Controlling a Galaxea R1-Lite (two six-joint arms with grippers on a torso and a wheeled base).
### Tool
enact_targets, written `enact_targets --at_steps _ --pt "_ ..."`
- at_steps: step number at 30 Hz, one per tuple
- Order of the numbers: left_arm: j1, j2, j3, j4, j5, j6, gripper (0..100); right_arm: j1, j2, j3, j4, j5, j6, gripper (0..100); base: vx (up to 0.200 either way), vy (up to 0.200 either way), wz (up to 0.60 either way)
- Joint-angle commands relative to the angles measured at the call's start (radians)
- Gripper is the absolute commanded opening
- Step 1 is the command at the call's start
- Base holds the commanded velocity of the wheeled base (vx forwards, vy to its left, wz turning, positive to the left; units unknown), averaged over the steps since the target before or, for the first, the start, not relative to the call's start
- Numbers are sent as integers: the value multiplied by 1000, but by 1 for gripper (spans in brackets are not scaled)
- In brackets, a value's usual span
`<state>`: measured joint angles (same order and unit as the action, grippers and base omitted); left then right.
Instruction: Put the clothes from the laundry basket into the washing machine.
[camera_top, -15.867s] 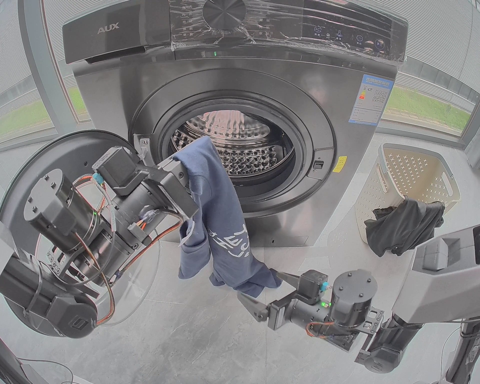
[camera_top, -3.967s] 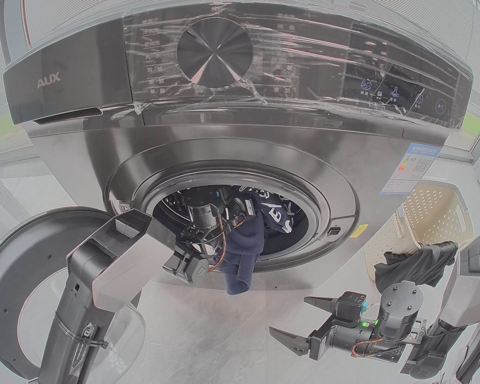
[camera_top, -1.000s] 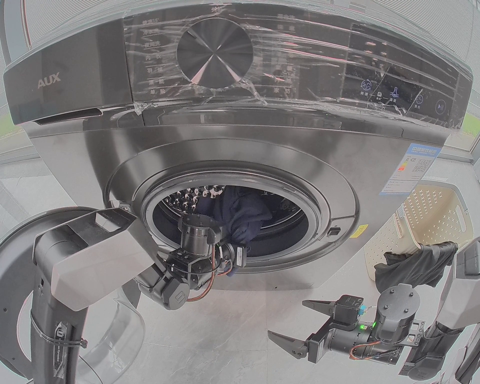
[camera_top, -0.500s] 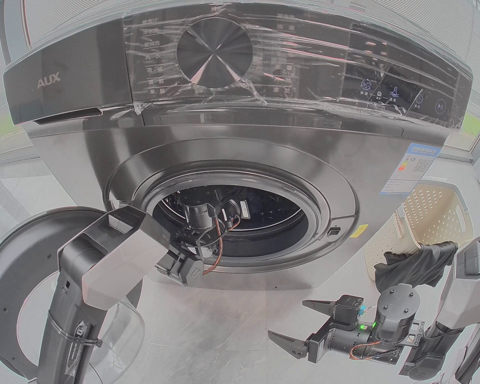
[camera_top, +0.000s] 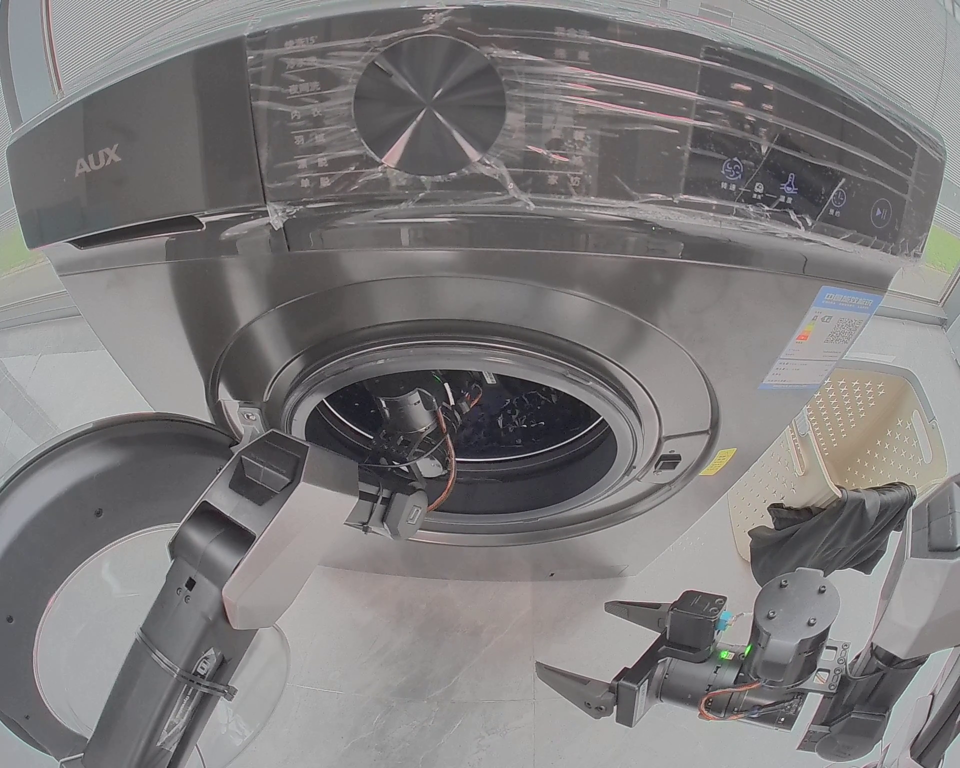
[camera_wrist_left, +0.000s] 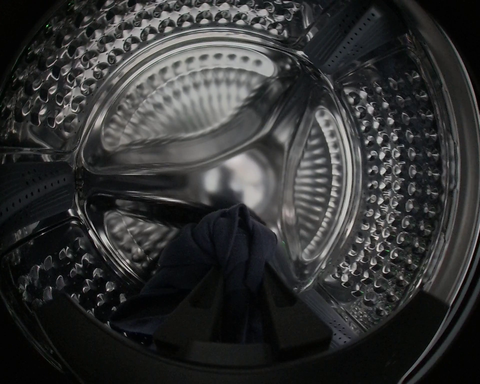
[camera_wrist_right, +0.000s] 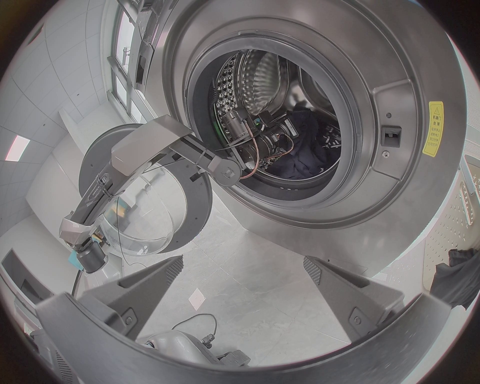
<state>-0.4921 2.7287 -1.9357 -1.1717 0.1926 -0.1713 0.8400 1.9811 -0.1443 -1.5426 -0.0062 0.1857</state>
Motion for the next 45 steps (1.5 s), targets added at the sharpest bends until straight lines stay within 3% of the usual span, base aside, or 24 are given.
enact_targets --at_steps 1,5,7,8,10,11,12,19,26,30,33,35,45 --pt "4 37 -29 7 8 -7 0 1 4 0 -1 0 0 100 0 0 0" --pt "4 36 -23 12 8 -13 0 1 4 2 -1 0 0 100 0 0 0" --pt "0 32 -15 26 8 -39 0 1 4 2 -1 0 1 100 0 0 0" --pt "-3 26 -6 35 8 -60 100 1 4 0 -1 0 0 100 0 0 0" --pt "-13 0 38 50 11 -120 100 1 4 2 -1 0 1 100 0 0 0" --pt "-16 -7 47 52 11 -128 100 1 4 2 -1 0 1 100 0 0 0" --pt "-31 -55 121 61 18 -159 100 1 4 2 -1 0 1 100 0 0 0" --pt "-56 -169 305 49 19 -157 100 1 7 6 -1 0 1 100 0 0 0" --pt "-95 -350 600 26 8 -117 100 -1 5 9 -1 0 1 100 0 0 0" --pt "-128 -432 796 -29 2 -50 100 -1 4 14 -1 0 1 100 0 0 0" --pt "-155 -445 868 -80 -10 -28 100 1 5 17 -1 0 1 100 0 0 0" --pt "-198 -449 975 -164 -38 4 100 1 2 23 -1 0 1 100 0 0 0" --pt "-253 -526 1245 -292 -53 81 100 -2 -22 48 -1 2 0 100 0 0 0"
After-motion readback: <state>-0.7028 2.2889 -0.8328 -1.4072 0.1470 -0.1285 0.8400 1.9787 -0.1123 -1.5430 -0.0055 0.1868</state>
